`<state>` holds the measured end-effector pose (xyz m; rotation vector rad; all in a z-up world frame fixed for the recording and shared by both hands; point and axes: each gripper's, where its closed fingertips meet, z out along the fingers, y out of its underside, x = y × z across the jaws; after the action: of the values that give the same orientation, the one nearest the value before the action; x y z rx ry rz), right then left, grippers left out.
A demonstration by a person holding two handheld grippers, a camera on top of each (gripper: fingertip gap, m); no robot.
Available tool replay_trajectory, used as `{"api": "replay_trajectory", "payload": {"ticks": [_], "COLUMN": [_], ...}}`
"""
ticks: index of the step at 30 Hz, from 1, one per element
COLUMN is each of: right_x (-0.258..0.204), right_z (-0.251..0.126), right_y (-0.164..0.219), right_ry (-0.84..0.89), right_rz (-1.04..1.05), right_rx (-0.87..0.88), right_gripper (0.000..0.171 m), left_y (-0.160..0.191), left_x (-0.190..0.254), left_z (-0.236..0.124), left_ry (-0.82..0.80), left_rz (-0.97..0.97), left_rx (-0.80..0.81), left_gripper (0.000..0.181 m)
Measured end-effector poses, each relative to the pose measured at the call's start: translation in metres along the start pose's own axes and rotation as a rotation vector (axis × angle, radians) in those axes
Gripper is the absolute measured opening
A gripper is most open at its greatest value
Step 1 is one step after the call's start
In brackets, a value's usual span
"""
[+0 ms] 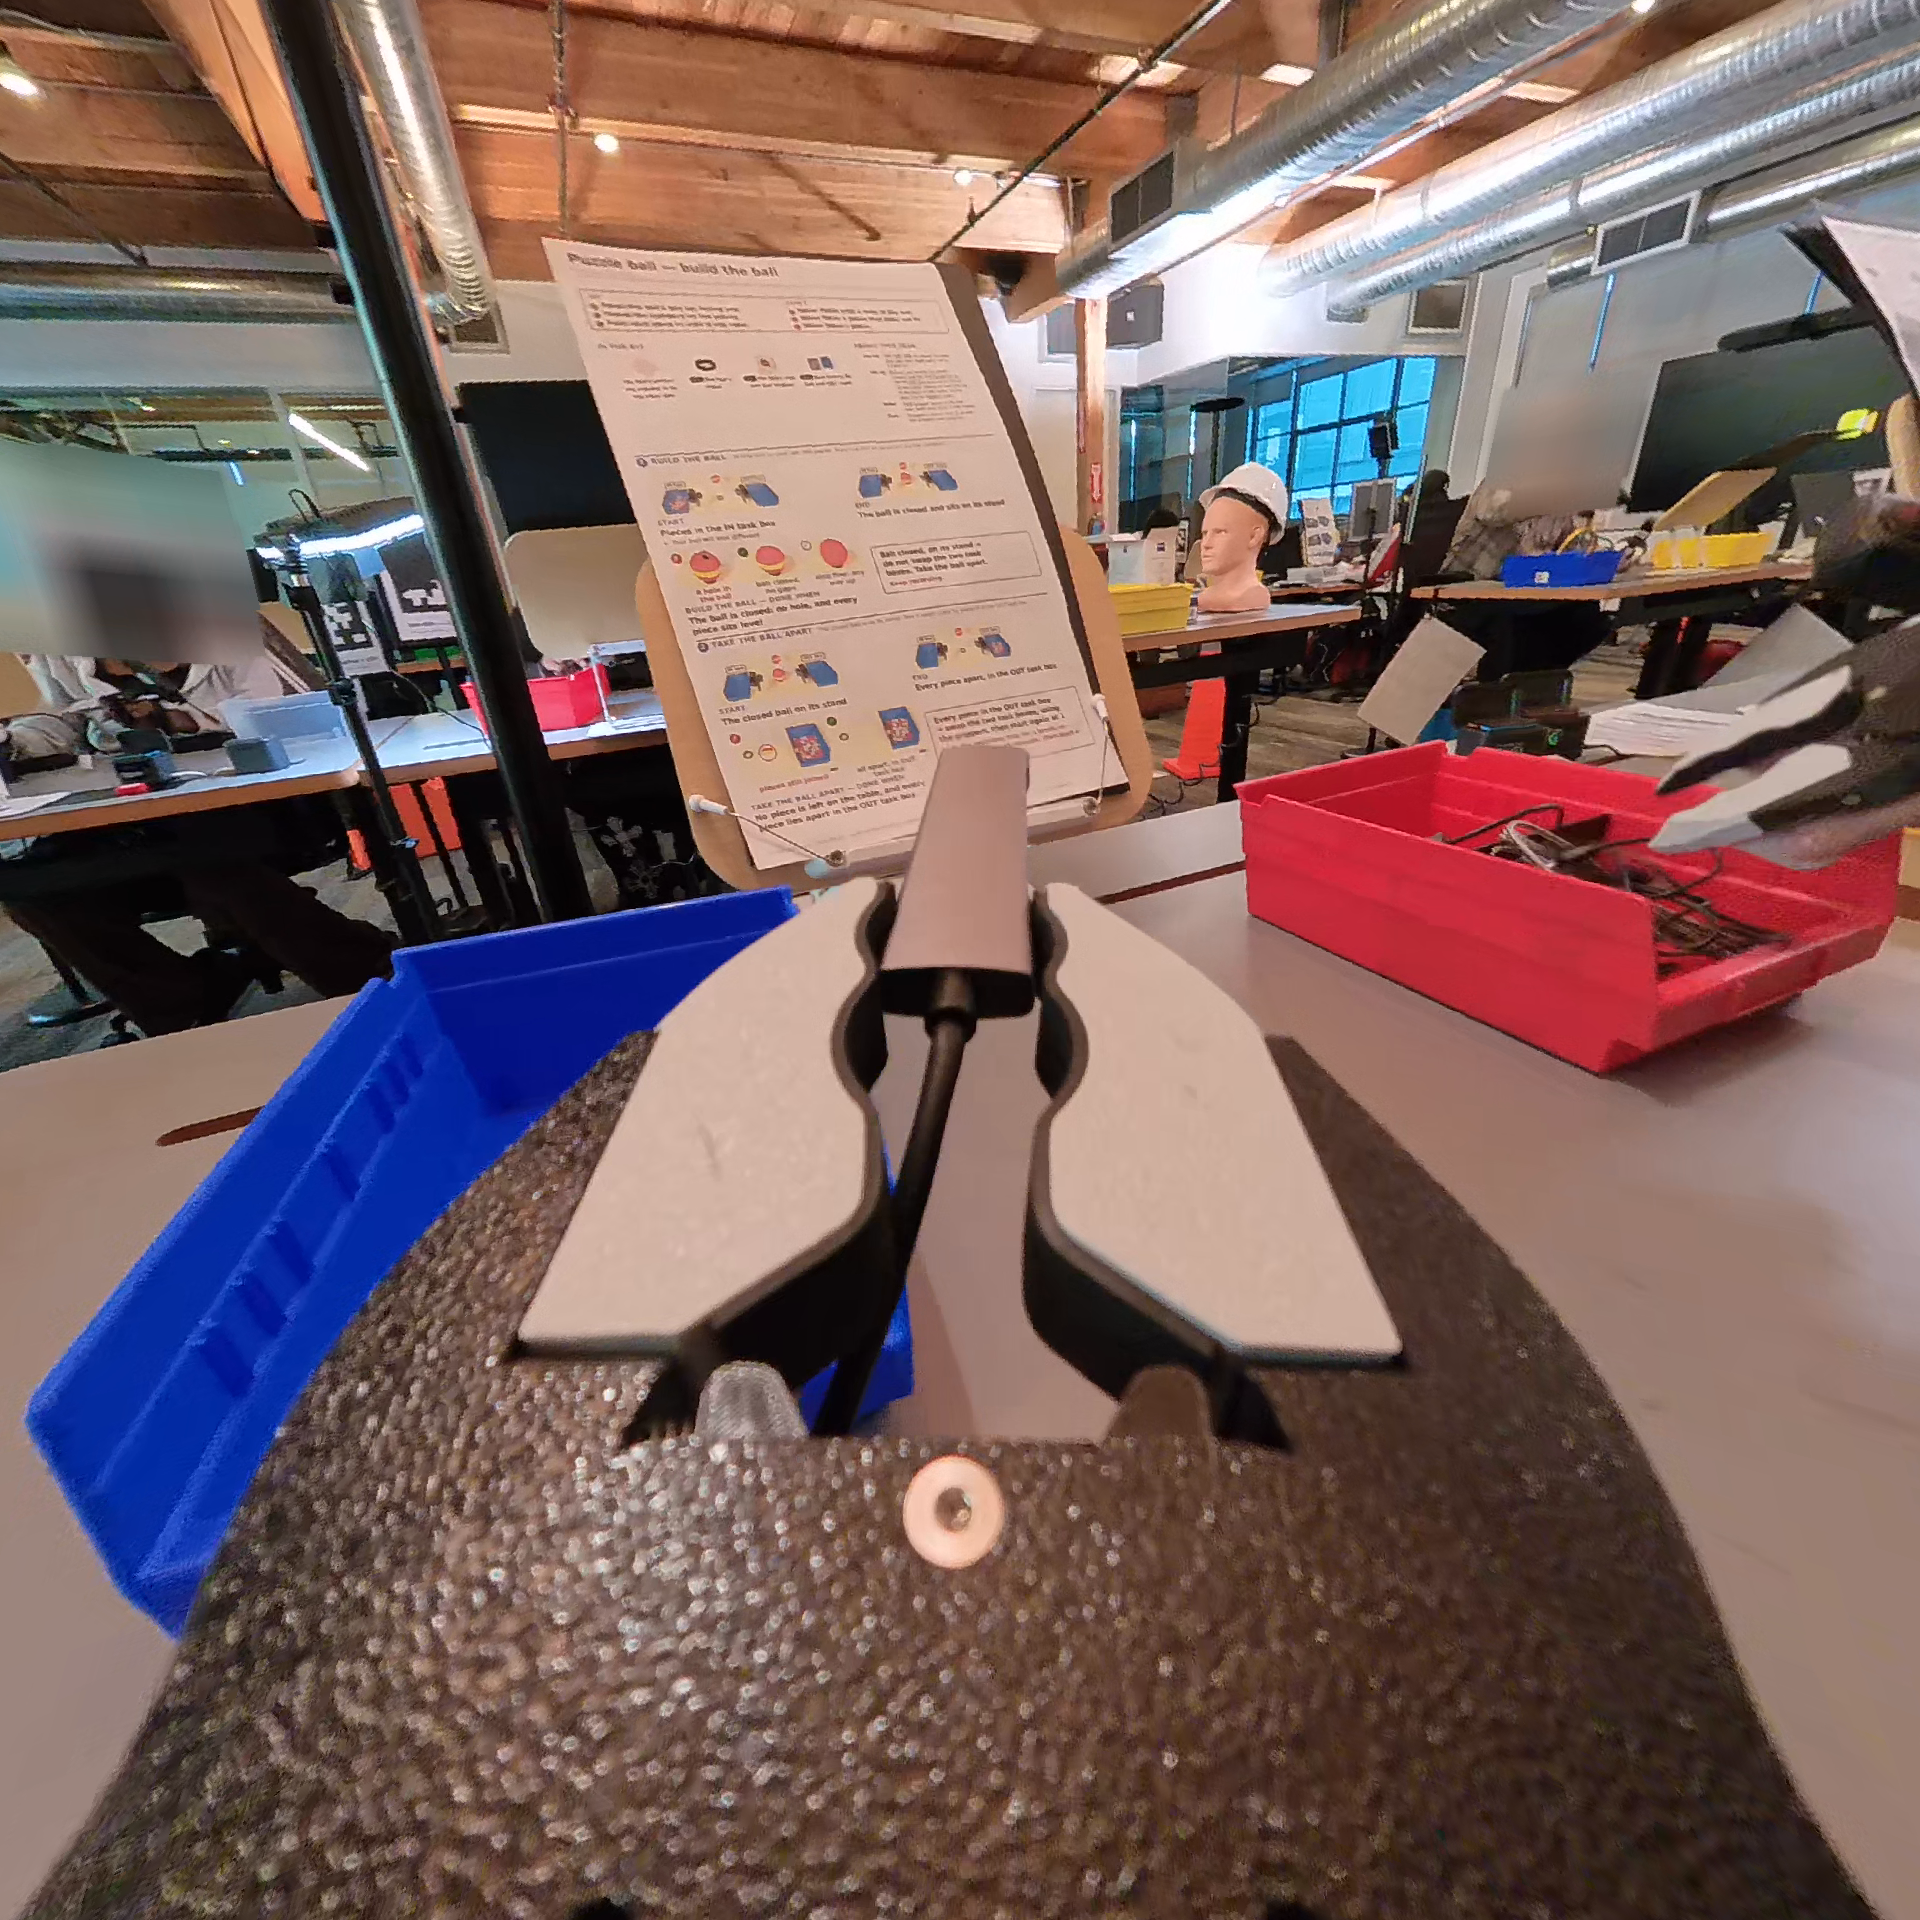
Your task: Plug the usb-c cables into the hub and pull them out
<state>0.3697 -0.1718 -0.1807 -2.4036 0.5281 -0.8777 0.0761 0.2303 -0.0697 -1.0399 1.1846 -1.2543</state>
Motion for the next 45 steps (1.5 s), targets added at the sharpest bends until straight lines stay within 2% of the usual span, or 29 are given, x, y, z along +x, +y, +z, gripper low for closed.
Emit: {"api": "replay_trajectory", "payload": {"ticks": [2,4,7,9,12,15,18,22,28,33,42,45], "right_x": [-0.004,-0.027,-0.105,-0.157,-0.219,-0.26,-0.284,-0.307,-0.329,-0.332,-0.335,-0.332], "right_z": [-0.008,-0.027,-0.081,-0.118,-0.153,-0.174,-0.183,-0.186,-0.179,-0.176,-0.173,-0.169], "right_y": [-0.009,-0.044,-0.115,-0.146,-0.172,-0.184,-0.188,-0.184,-0.177,-0.18,-0.174,-0.173], "right_ry": [0.008,-0.073,-0.419,-0.62,-0.849,-1.028,-1.108,-1.175,-1.153,-1.109,-1.087,-1.064], "right_rz": [0.04,0.077,0.071,0.026,0.018,0.036,0.035,-0.006,-0.097,-0.103,-0.086,-0.065], "right_rx": [0.058,0.233,0.6,0.787,0.94,1.044,1.09,1.064,0.996,0.99,0.935,0.931], "right_gripper": [0.041,0.049,0.06,0.068,0.071,0.064,0.059,0.053,0.049,0.025,0.026,0.026], "left_y": [0.003,0.005,0.008,0.008,0.009,0.011,0.02,0.026,0.029,0.034,0.038,0.041], "left_x": [0.006,0.016,0.044,0.069,0.099,0.116,0.128,0.14,0.153,0.156,0.158,0.158], "left_z": [0.003,0.006,0.008,0.005,-0.006,-0.016,-0.024,-0.026,-0.027,-0.027,-0.029,-0.024], "left_ry": [0.024,0.073,0.248,0.418,0.656,0.813,0.911,0.957,0.997,1.012,1.036,0.996], "left_rz": [0.012,0.01,-0.013,-0.047,-0.114,-0.172,-0.159,-0.13,-0.122,-0.126,-0.137,-0.116], "left_rx": [-0.013,-0.019,-0.003,0.022,0.062,0.073,0.037,0.01,-0.004,-0.016,-0.04,-0.059], "left_gripper": [0.024,0.024,0.024,0.024,0.024,0.024,0.024,0.024,0.024,0.024,0.025,0.027]}}
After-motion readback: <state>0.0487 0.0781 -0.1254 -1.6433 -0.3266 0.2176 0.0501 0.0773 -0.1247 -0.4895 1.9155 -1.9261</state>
